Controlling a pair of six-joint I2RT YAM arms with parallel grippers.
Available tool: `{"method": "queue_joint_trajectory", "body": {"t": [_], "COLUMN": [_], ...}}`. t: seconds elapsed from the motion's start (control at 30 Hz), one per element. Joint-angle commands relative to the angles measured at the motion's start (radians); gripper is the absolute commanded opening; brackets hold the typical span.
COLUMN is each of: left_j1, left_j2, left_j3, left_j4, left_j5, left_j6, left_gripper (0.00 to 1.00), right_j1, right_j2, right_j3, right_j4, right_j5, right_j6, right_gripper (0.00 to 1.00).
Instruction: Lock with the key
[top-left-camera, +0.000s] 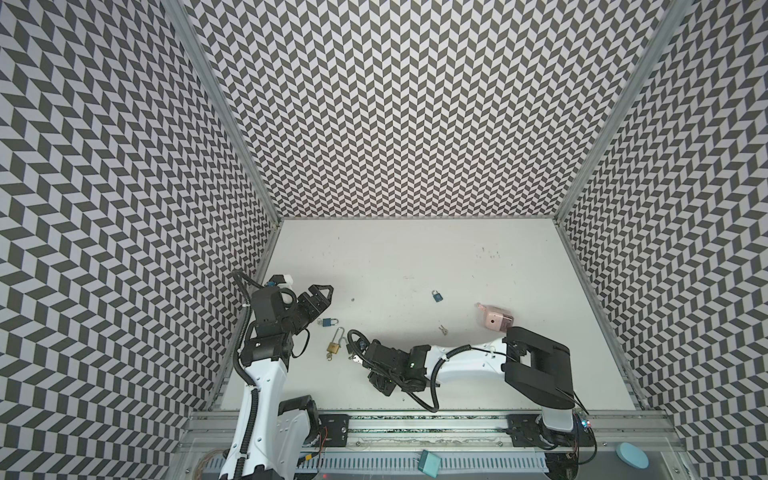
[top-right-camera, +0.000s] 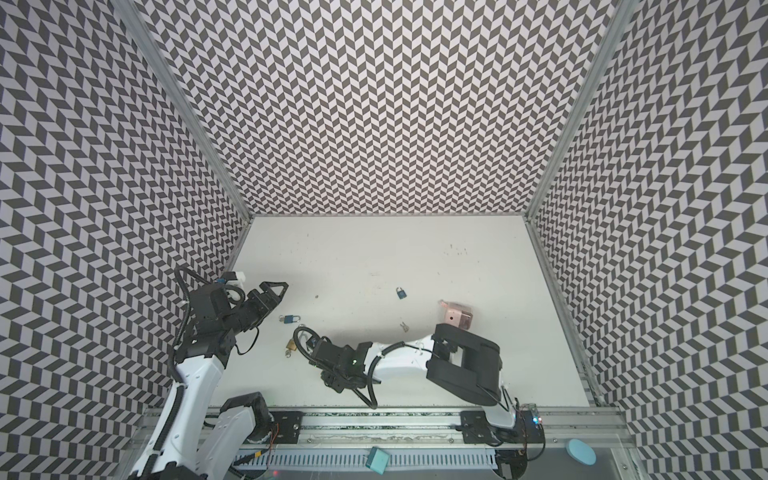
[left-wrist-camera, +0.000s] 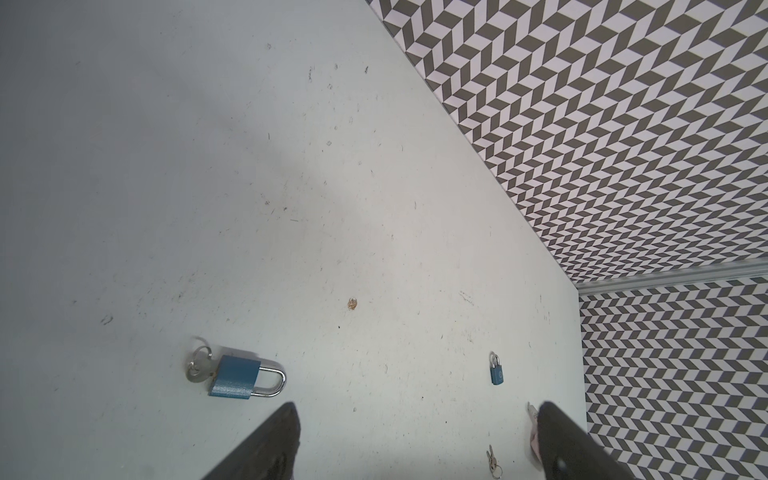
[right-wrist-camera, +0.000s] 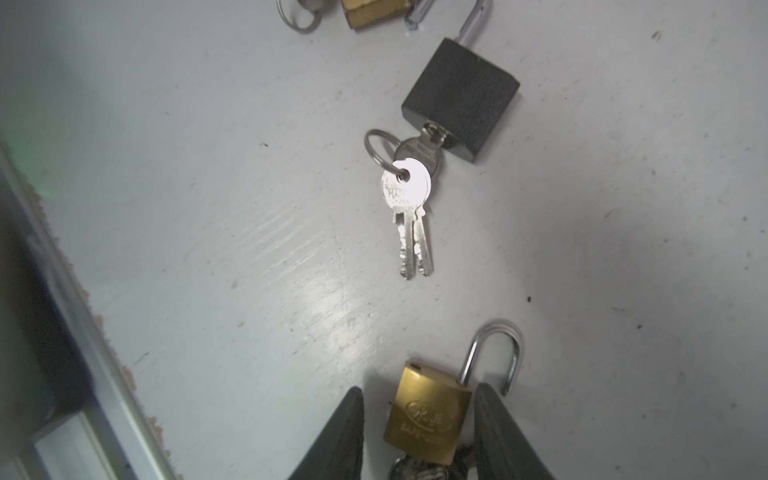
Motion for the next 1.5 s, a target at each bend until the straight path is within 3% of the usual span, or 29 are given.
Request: {"method": "queue_joint_trajectory", "body": {"t": [0.0,0.47,0.63,0.83,1.0,1.1,1.3,1.47], "left_j1": [0.006,0.008,0.007,-0.009,-0.145,-0.245,-0.411,-0.493], "left_j2": [-0.004,0.0,0.004,0.014,0.03,0.036,0.084,0.139], "left_j3": [-0.007,-0.002,0.01,0.035,0.103,0.135,0.218,0.301], "left_j4": [0.027,0.037,0.055,0.182,0.287,0.365,0.469,0.523], "left_j5": [0.01,0.018,0.06,0.19,0.223,0.237,0.281,0.355], "left_j6": [0.002,0.008,0.021,0.02,0.023,0.043,0.086,0.118], "left_gripper": [0.89,0.89,0.89,0.84,0.8,0.8,0.79,0.79], "right_j1": [0.003,0.002,-0.022,-0.148,-0.31,-0.37,-0.376,-0.387], "right_j2": [0.019,-0.001,-0.109,-0.332,-0.563,-0.674,-0.845,-0.892], "right_j3": [0.017,-0.013,-0.071,-0.174,-0.275,-0.291,-0.287,-0.233], "right_j4": [-0.022,-0.022,0.038,0.139,0.211,0.214,0.212,0.162], "right_j5": [0.027,0.036,0.018,-0.118,-0.277,-0.305,-0.27,-0.32], "right_j6": [0.017,0.035,0.027,0.018,-0.011,-0.069,-0.238,-0.32], "right_gripper": [0.41,0.23,0.2,0.13,0.02,0.0,0.0,0.0]}}
